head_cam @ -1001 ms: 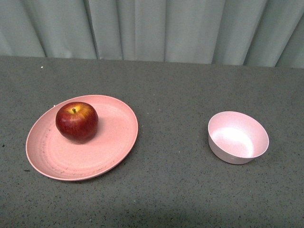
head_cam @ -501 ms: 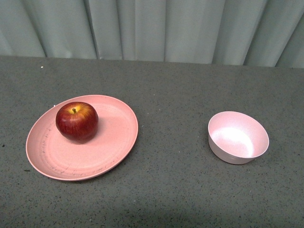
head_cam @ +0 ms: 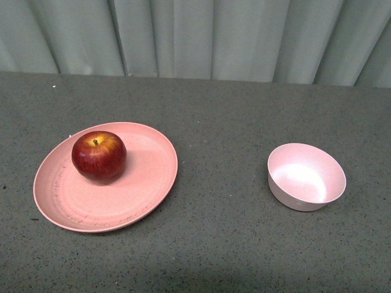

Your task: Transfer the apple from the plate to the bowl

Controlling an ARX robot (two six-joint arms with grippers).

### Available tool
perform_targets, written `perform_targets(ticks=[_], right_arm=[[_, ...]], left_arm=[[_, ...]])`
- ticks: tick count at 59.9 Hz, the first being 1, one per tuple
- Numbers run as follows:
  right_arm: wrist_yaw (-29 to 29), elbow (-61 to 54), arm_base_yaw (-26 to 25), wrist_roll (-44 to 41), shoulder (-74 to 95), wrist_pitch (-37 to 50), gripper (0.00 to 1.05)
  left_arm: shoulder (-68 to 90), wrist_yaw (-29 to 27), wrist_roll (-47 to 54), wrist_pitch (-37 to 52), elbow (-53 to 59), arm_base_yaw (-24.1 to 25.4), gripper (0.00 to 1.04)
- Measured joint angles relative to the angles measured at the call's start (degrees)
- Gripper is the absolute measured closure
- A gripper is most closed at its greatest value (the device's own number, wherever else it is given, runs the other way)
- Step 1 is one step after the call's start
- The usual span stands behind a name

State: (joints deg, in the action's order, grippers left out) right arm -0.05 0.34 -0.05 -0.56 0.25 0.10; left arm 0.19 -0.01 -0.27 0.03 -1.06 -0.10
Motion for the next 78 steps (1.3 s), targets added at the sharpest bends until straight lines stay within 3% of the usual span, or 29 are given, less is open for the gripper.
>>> perform_targets(ticks=[12,18,29,33,34,40,60,78], right_arm=[[0.81,0.74,0.35,-3.41,2.12,-2.29,0.09],[-2.34,1.33,1.70,-8.17,13.16,3.32,0.09],[-5.07,9.40,4.96,-11.63,43.89,19.06,0.09],[-5.51,12.90,6.27,-12.48,53.42,20.17,0.09],[-5.55,24.22,11.02,-15.30,79.78,19.23,0.09],[-5.60,30.36,12.90,-16.74,90.12,16.90,0.09],[-5.01,42.77,16.52,-18.78,108.67,12.66,0.09],[-4.50,48.30,18.36,-18.78,115.62,10.69,0.11]], left_arm=[[0.00,-0.02,0.02,0.00,0.00,0.00,0.07],[0.00,0.00,0.00,0.00,0.00,0.00,0.07],[0.00,0.00,0.00,0.00,0.00,0.00,0.07],[0.00,0.00,0.02,0.00,0.00,0.00,0.07],[0.00,0.00,0.02,0.00,0.00,0.00,0.07],[0.00,0.00,0.02,0.00,0.00,0.00,0.07],[0.00,0.00,0.02,0.00,0.00,0.00,0.07],[0.00,0.00,0.02,0.00,0.00,0.00,0.07]])
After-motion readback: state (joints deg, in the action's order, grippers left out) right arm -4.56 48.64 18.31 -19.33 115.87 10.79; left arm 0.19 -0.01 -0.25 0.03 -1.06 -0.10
